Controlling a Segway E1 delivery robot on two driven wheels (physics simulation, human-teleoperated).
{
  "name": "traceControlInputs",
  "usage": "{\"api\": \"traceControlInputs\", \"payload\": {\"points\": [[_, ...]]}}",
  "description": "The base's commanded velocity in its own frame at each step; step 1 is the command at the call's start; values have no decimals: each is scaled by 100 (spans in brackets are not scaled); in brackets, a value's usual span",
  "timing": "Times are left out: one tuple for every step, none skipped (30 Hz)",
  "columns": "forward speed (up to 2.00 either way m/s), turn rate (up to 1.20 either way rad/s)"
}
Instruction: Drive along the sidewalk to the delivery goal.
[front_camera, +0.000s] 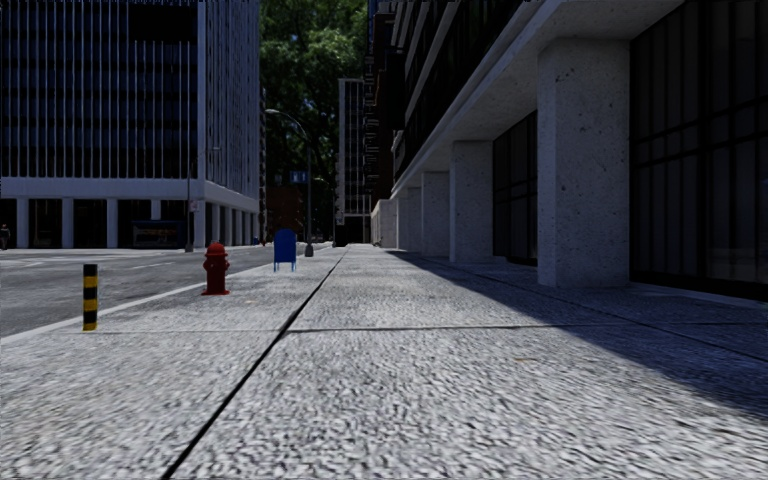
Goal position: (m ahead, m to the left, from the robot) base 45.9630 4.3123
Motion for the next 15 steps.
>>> {"api": "traceControlInputs", "payload": {"points": [[188,-39],[188,-39],[188,-39],[188,-39],[188,-39],[188,-39],[188,-39],[188,-39],[188,-34],[187,0],[187,0],[189,0],[200,0],[200,0],[200,0]]}}
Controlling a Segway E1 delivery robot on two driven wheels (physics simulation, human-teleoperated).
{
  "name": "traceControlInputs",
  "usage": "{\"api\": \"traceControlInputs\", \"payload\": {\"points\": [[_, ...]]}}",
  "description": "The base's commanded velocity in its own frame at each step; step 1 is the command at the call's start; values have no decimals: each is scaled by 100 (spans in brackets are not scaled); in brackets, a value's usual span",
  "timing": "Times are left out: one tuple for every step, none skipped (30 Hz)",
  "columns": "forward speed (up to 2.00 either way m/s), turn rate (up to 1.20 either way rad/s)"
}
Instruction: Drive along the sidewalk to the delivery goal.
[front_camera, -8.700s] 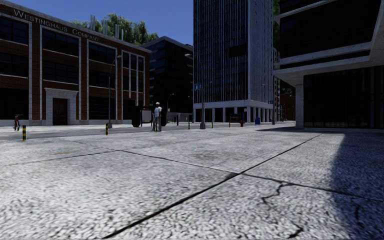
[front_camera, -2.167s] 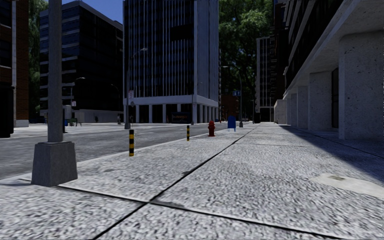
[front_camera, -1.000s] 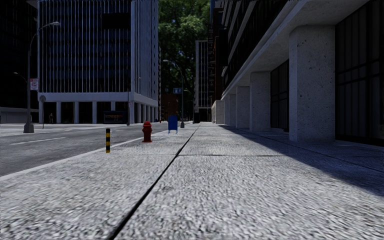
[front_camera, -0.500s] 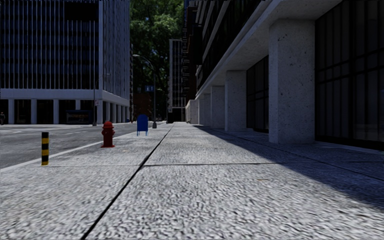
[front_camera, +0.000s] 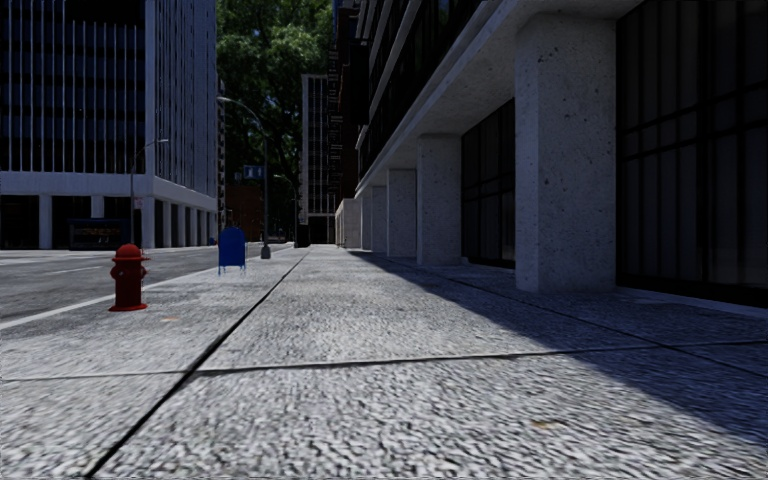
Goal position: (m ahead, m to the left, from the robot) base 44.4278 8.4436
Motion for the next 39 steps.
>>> {"api": "traceControlInputs", "payload": {"points": [[200,0],[200,0],[200,0],[200,0],[200,0],[200,0],[200,0],[200,0],[200,0],[200,0],[200,0],[200,0],[200,0],[200,0],[200,0],[200,0],[200,0],[200,0],[200,0],[200,0],[200,0],[200,0],[200,0],[200,0],[200,0],[200,0],[200,0],[200,0],[200,0],[200,0],[200,0],[200,0],[200,0],[200,0],[200,0],[200,0],[200,0],[200,0],[200,0]]}}
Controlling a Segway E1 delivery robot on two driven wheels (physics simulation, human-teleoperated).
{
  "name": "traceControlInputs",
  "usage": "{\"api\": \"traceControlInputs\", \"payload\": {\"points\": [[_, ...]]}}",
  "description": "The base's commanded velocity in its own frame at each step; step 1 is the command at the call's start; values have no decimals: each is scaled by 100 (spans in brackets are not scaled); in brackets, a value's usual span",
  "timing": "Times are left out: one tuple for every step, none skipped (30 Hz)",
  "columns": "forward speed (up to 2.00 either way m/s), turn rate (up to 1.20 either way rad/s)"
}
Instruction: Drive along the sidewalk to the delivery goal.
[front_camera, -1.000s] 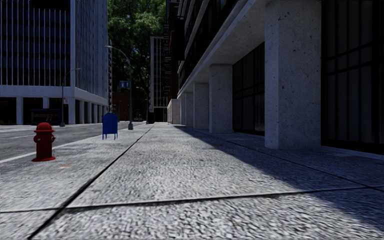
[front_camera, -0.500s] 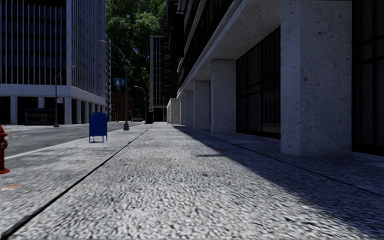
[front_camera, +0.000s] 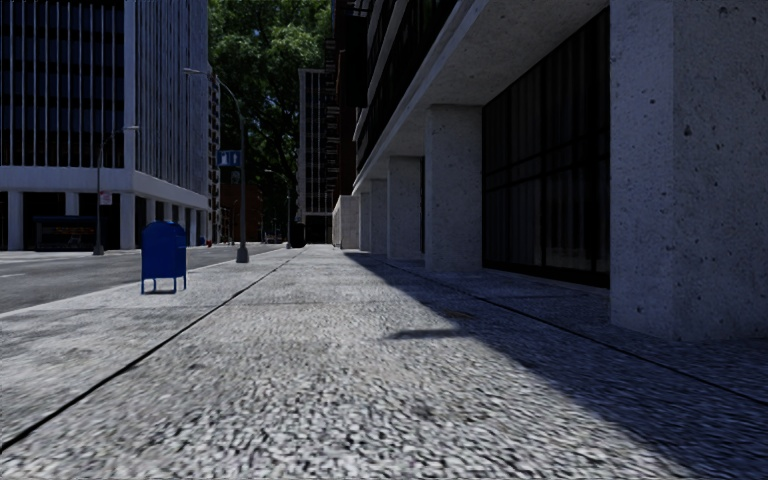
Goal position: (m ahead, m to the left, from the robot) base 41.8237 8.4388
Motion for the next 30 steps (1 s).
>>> {"api": "traceControlInputs", "payload": {"points": [[200,0],[200,0],[200,0],[200,0],[200,0],[200,0],[200,0],[200,0],[200,0],[200,0],[200,0],[200,0],[200,0],[200,0],[200,0],[200,0],[200,0],[200,0],[200,0],[200,0],[200,0],[200,0],[200,0],[200,0],[200,0],[200,0],[200,0],[200,0],[200,0],[200,0]]}}
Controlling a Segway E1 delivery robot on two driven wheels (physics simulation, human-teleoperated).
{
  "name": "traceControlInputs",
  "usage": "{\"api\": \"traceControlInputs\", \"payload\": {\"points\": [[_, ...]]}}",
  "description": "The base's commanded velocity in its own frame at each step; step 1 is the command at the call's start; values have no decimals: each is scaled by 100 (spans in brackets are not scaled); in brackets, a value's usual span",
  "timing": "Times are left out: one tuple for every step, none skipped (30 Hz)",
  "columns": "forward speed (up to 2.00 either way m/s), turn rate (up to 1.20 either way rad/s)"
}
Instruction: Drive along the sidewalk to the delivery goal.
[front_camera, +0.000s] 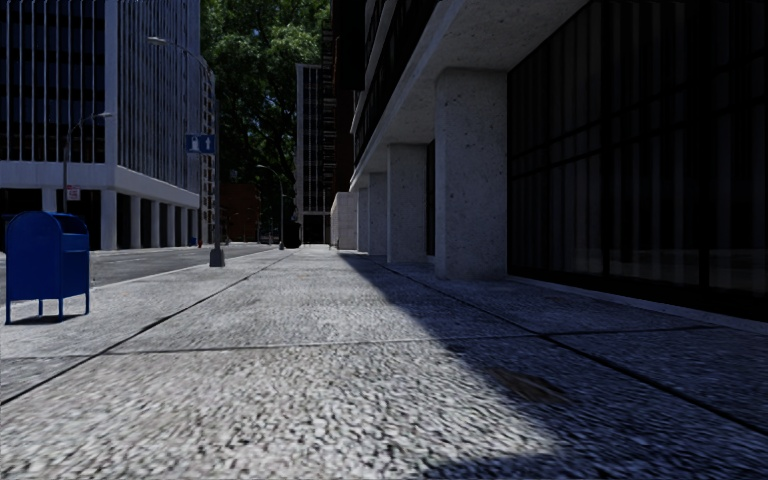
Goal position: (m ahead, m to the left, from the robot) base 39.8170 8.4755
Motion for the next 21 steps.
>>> {"api": "traceControlInputs", "payload": {"points": [[200,9],[200,9],[200,21],[200,27],[200,32],[200,32],[200,33],[200,34],[200,34],[200,34],[200,34],[200,34],[200,34],[200,34],[200,34],[200,34],[200,34],[200,34],[200,34],[200,34],[200,34]]}}
